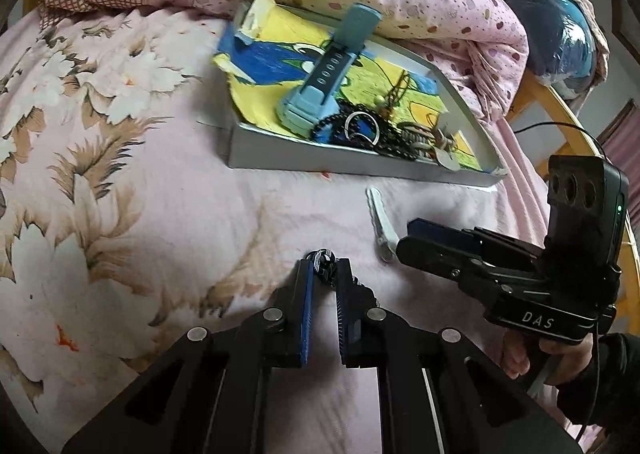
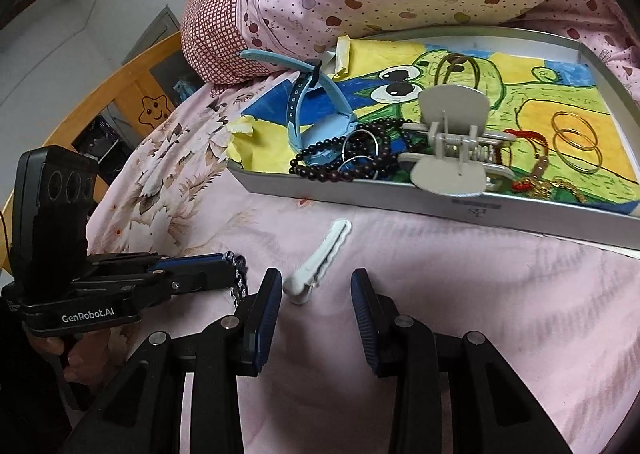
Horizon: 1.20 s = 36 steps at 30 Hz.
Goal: Organize jewelry
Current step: 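Grasp the white hair clip with the right tool while the left tool holds the keychain, then carry the keychain into the tray and open the left tool while the right tool releases the clip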
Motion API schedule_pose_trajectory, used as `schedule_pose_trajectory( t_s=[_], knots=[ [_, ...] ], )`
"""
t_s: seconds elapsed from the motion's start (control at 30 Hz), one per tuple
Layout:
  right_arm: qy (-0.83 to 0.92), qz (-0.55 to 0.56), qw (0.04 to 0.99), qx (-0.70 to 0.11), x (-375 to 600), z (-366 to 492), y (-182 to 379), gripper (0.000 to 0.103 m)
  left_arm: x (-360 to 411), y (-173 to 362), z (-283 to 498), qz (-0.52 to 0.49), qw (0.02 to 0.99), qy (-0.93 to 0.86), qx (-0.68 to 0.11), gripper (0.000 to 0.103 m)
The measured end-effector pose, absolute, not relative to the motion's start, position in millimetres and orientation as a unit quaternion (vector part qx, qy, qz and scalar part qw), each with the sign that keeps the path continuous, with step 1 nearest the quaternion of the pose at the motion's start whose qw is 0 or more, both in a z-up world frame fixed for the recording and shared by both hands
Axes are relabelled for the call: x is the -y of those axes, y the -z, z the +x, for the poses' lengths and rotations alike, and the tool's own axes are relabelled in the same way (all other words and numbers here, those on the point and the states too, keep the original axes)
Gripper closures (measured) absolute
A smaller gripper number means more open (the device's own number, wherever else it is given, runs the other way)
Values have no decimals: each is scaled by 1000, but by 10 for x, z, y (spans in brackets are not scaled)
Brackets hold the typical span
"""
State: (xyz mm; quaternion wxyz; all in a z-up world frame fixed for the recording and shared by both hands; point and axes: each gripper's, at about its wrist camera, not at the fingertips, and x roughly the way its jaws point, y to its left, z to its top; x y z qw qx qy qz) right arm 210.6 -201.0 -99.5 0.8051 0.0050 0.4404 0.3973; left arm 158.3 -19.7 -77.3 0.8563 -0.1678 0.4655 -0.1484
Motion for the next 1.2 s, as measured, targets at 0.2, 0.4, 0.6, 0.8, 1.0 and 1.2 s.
schedule_pose_trajectory(
  t_s=[0.2,0.4,0.6,0.8,1.0,1.2],
  knots=[
    [-388,-18,804,-450,1828,2131,1031,69,91,756,1601,-175,861,128,-460,95],
    [-369,-66,815,-443,1752,2032,1028,85,44,715,1556,-174,869,125,-447,97],
    [-361,-73,826,-428,1857,1870,964,87,219,592,1464,-127,888,133,-421,101],
    [-352,-61,842,-404,2002,1688,783,87,384,518,1399,-99,897,135,-408,101],
    [-346,-43,858,-378,2169,1620,641,87,497,402,1359,-84,906,127,-395,101],
    [-321,-9,883,-343,2378,1754,453,87,530,177,1446,-97,916,124,-369,101]
  ],
)
